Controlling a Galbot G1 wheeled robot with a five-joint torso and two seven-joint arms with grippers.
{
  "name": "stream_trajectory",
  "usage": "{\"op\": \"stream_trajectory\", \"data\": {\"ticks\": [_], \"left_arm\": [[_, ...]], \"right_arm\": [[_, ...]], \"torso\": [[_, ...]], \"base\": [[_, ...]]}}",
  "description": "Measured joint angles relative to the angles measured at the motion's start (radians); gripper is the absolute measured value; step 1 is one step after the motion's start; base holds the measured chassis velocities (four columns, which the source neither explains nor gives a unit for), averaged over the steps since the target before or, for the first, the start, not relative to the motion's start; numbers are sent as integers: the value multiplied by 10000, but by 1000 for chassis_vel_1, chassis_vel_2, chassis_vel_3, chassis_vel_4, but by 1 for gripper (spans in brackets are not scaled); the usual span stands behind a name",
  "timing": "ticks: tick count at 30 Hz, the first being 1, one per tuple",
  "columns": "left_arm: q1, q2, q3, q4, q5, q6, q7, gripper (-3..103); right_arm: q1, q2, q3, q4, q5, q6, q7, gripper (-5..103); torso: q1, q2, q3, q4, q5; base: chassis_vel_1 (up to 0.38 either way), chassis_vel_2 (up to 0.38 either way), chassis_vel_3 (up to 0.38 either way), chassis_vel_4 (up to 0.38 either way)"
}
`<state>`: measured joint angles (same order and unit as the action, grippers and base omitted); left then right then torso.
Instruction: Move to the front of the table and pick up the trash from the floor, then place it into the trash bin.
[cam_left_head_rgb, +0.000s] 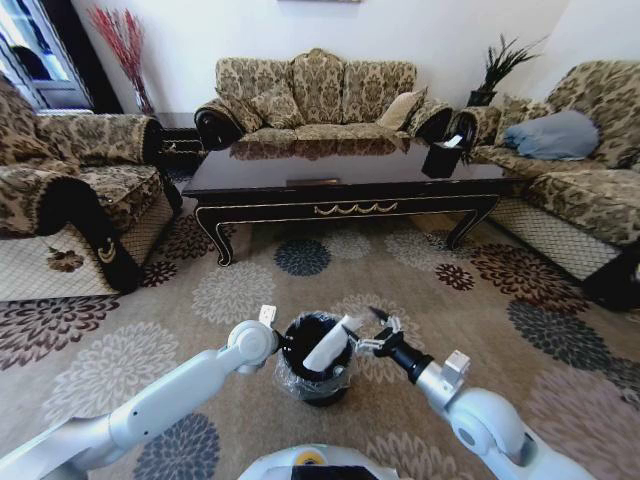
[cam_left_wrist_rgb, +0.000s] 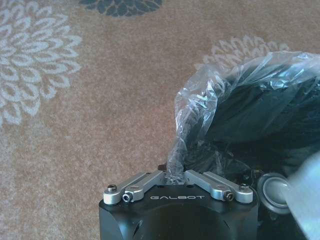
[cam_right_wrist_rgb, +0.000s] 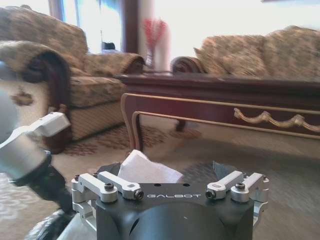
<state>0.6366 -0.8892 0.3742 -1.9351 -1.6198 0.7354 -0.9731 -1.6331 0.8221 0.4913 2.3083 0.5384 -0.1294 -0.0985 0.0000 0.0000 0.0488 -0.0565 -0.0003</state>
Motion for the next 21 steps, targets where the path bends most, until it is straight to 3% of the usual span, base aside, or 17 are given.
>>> {"op": "stream_trajectory", "data": {"ticks": [2, 4, 6, 7, 8, 10, 11, 13, 14, 15, 16, 17, 18, 19, 20, 21], "left_arm": [[25, -36, -21, 9, 3, 0, 0, 0], [14, -75, -7, 71, 0, -1, 1, 0], [5, -109, 1, 131, 9, -1, 2, 0], [-41, -156, 32, 203, 32, 0, -6, 0], [-68, -188, 45, 235, 33, 0, -7, 0], [-170, -273, 88, 337, 15, 0, 2, 0], [-345, -329, 221, 459, 33, -1, -9, 0], [-460, -437, 326, 545, 23, -1, -8, 0], [-554, -559, 391, 599, -3, -1, -15, 0], [-629, -633, 435, 632, -25, 0, -39, 0], [-629, -633, 435, 632, -25, 0, -39, 0], [-778, -853, 513, 687, -74, 0, -111, 0], [-831, -966, 546, 693, -140, -1, -162, 0], [-950, -1110, 658, 681, -217, -6, -284, 0], [-1023, -1193, 762, 670, -240, -6, -334, 0], [-1023, -1193, 762, 670, -240, -6, -334, 0]], "right_arm": [[-198, 89, -118, 609, 611, -523, 398, 100], [-111, 143, -59, 573, -299, -384, 310, 100], [-161, 114, -46, 637, -269, -390, 107, 100], [-249, 144, -89, 853, -196, -813, 721, 100], [-248, 170, -77, 855, -351, -797, 827, 100], [-443, 175, -61, 1202, 334, -1127, 930, 100], [-475, 221, -70, 1495, 409, -1537, 1308, 100], [-407, 240, -43, 1449, 352, -1415, 1131, 100], [-446, 236, -62, 1598, 892, -1813, 1297, 100], [-456, 247, -81, 1659, 815, -2018, 1540, 100], [-456, 247, -81, 1659, 815, -2018, 1540, 100], [-373, 291, -65, 1390, -67, -1613, 1623, 100], [-377, 292, -77, 1357, 211, -1629, 1700, 100], [-435, 350, -154, 1503, 756, -2081, 2276, 100], [-390, 430, -139, 1336, 124, -1823, 2359, 100], [-390, 430, -139, 1336, 124, -1823, 2359, 100]], "torso": [[0, 0, 0, 2, 4], [0, 0, -2, 3, -3], [0, 0, -1, 8, 9], [0, 0, -1, 3, 6], [0, 0, -1, 1, 2], [0, 0, 0, 6, 8], [-1, 1, -2, -1, -3], [0, 0, -1, 5, 2], [0, 0, 0, 10, 11], [0, 0, 0, 6, 10], [0, 0, 0, 6, 10], [0, 0, -1, 2, -4], [0, 0, 0, 4, 8], [0, 0, -1, 2, 9], [0, 0, -2, -4, -3], [0, 0, -2, -4, -3]], "base": [[0, 0, 0, 0], [0, 0, 0, 0], [0, 0, 0, 0], [0, 0, 0, 0], [0, 0, 0, 0], [0, 0, 0, 0], [0, 0, 0, 0], [0, 0, 0, 0], [0, 0, 0, 0], [0, 0, 0, 0], [0, 0, 0, 0], [0, 0, 0, 0], [0, 0, 0, 0], [0, 0, 0, 0], [0, 0, 0, 0], [0, 0, 0, 0]]}}
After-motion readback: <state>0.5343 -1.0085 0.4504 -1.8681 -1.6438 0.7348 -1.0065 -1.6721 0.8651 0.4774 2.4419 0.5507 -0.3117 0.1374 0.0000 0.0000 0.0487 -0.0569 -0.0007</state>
